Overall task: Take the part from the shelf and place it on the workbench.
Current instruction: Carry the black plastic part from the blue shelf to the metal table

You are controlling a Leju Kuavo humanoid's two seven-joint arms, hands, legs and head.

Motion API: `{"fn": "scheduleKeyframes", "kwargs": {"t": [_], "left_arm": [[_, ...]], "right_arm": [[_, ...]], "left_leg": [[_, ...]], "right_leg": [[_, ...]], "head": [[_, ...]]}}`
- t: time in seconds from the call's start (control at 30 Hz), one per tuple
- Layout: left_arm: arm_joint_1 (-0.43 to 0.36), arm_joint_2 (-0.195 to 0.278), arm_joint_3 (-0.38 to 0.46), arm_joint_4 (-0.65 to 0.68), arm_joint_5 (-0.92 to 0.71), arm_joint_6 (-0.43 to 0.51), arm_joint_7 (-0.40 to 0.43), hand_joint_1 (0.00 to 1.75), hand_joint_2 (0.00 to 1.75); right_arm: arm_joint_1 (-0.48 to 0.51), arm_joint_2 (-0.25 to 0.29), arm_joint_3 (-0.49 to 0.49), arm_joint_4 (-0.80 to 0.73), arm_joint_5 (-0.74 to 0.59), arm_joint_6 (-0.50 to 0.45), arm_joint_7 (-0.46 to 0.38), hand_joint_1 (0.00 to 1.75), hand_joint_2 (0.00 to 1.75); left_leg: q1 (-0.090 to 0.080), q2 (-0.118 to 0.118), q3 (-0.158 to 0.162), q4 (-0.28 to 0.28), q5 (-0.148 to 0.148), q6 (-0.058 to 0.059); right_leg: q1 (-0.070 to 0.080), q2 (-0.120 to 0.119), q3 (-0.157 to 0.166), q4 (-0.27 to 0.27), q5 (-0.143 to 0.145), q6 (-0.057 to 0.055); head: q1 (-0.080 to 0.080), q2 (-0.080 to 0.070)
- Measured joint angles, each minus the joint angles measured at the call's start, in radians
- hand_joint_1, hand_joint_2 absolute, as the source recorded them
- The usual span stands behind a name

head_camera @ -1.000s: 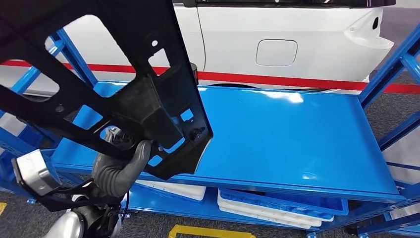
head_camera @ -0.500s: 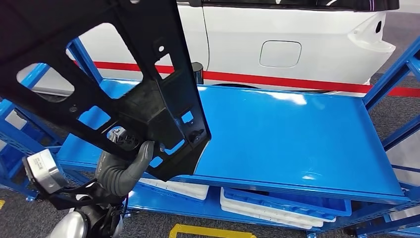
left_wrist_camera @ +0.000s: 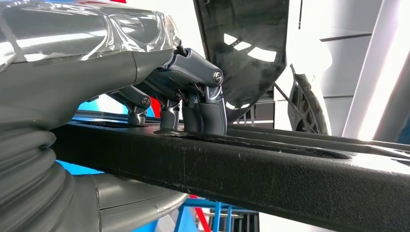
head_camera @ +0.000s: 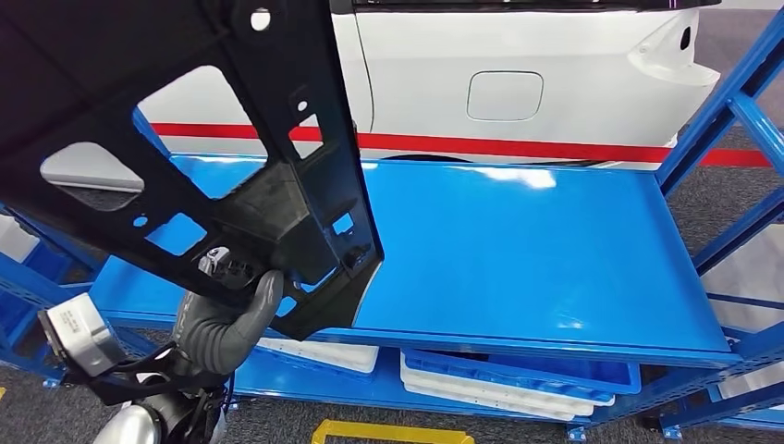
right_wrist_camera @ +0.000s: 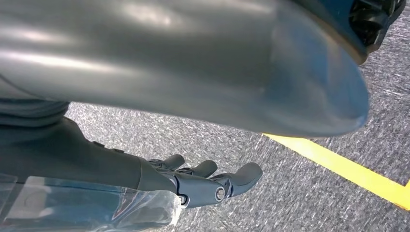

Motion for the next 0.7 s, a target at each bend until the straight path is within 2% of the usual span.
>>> {"fn": "scheduleKeyframes", "kwargs": {"t": [0.03,0.07,0.17,0.23,0.27,0.33,0.37,0.4,0.43,0.5,0.53,0.57,0.6,0.7], "left_arm": [[0.000,0.000,0.000,0.000,-0.003,0.000,0.001,1.75,1.75],[0.000,-0.001,-0.001,0.000,-0.006,0.000,0.002,1.75,1.75],[0.005,-0.004,-0.003,0.001,-0.010,-0.002,0.002,1.75,1.75],[0.006,-0.006,-0.005,0.001,-0.012,-0.006,0.003,1.75,1.75],[0.007,-0.008,-0.006,0.002,-0.014,-0.008,0.005,1.75,1.75],[0.010,-0.011,-0.009,0.004,-0.015,-0.011,0.011,1.75,1.75],[0.011,-0.012,-0.010,0.006,-0.016,-0.013,0.014,1.75,1.75],[0.013,-0.012,-0.012,0.008,-0.016,-0.015,0.017,1.75,1.75],[0.013,-0.013,-0.014,0.010,-0.017,-0.017,0.019,1.75,1.75],[0.014,-0.016,-0.017,0.013,-0.021,-0.021,0.024,1.75,1.75],[0.014,-0.017,-0.019,0.014,-0.023,-0.022,0.025,1.75,1.75],[0.013,-0.019,-0.021,0.015,-0.025,-0.023,0.027,1.75,1.75],[0.013,-0.020,-0.023,0.015,-0.026,-0.023,0.028,1.75,1.75],[0.014,-0.023,-0.029,0.017,-0.027,-0.023,0.029,1.75,1.75]], "right_arm": [[0.000,0.000,0.000,0.000,-0.001,-0.001,0.000,0.00,0.00],[-0.001,0.000,0.000,0.000,-0.001,-0.001,0.000,0.00,0.00],[-0.001,0.000,0.000,0.000,-0.003,-0.003,0.004,0.00,0.00],[-0.001,0.000,0.000,0.000,-0.006,-0.004,0.010,0.00,0.00],[-0.001,0.000,0.000,0.000,-0.007,-0.005,0.012,0.00,0.00],[0.000,0.000,0.000,0.000,-0.007,-0.006,0.015,0.00,0.00],[0.000,0.000,0.000,0.000,-0.007,-0.007,0.017,0.00,0.00],[0.001,0.000,0.000,0.000,-0.007,-0.008,0.021,0.00,0.00],[0.001,0.000,0.000,0.000,-0.007,-0.010,0.024,0.00,0.00],[0.000,-0.001,0.000,0.000,-0.008,-0.015,0.030,0.00,0.00],[-0.001,-0.001,0.000,0.000,-0.009,-0.018,0.032,0.00,0.00],[-0.002,-0.001,0.000,0.000,-0.011,-0.020,0.032,0.00,0.00],[-0.003,-0.001,0.000,0.000,-0.014,-0.021,0.032,0.00,0.00],[-0.001,-0.001,0.000,0.000,-0.021,-0.023,0.032,0.00,0.00]], "left_leg": [[-0.002,0.000,0.032,-0.067,0.023,0.004],[-0.004,-0.001,0.053,-0.112,0.036,0.008],[-0.008,-0.002,0.060,-0.134,0.043,0.023],[-0.006,-0.001,0.061,-0.138,0.048,0.035],[-0.004,0.000,0.061,-0.140,0.050,0.040],[-0.005,0.002,0.059,-0.140,0.051,0.044],[-0.006,0.002,0.059,-0.139,0.051,0.044],[-0.006,0.002,0.059,-0.139,0.052,0.044],[-0.007,0.002,0.059,-0.139,0.052,0.044],[-0.007,0.000,0.062,-0.138,0.052,0.044],[-0.009,0.000,0.062,-0.137,0.052,0.042],[-0.011,0.000,0.061,-0.136,0.053,0.039],[-0.012,0.001,0.059,-0.136,0.054,0.035],[-0.012,0.002,0.056,-0.136,0.060,0.022]], "right_leg": [[0.002,0.001,0.000,0.001,-0.001,0.003],[0.004,0.001,0.000,0.001,-0.002,0.006],[0.005,0.001,-0.004,0.000,-0.001,0.019],[0.002,-0.001,-0.016,0.032,-0.026,0.029],[0.001,-0.002,-0.036,0.078,-0.056,0.033],[0.000,-0.003,-0.097,0.217,-0.125,0.038],[0.000,-0.003,-0.122,0.274,-0.145,0.039],[0.000,-0.003,-0.132,0.297,-0.146,0.040],[0.000,-0.003,-0.121,0.278,-0.126,0.039],[0.000,-0.003,-0.051,0.141,-0.058,0.034],[0.002,-0.003,-0.016,0.071,-0.032,0.031],[0.004,-0.002,0.006,0.024,-0.016,0.028],[0.006,-0.002,0.014,0.001,-0.011,0.024],[0.007,0.001,0.009,-0.003,-0.003,0.011]], "head": [[-0.002,0.000],[-0.004,0.000],[-0.006,0.000],[-0.006,0.000],[-0.006,0.000],[-0.006,0.000],[-0.006,0.000],[-0.007,0.000],[-0.007,0.000],[-0.007,0.000],[-0.007,0.000],[-0.007,0.000],[-0.007,0.000],[-0.008,0.000]]}}
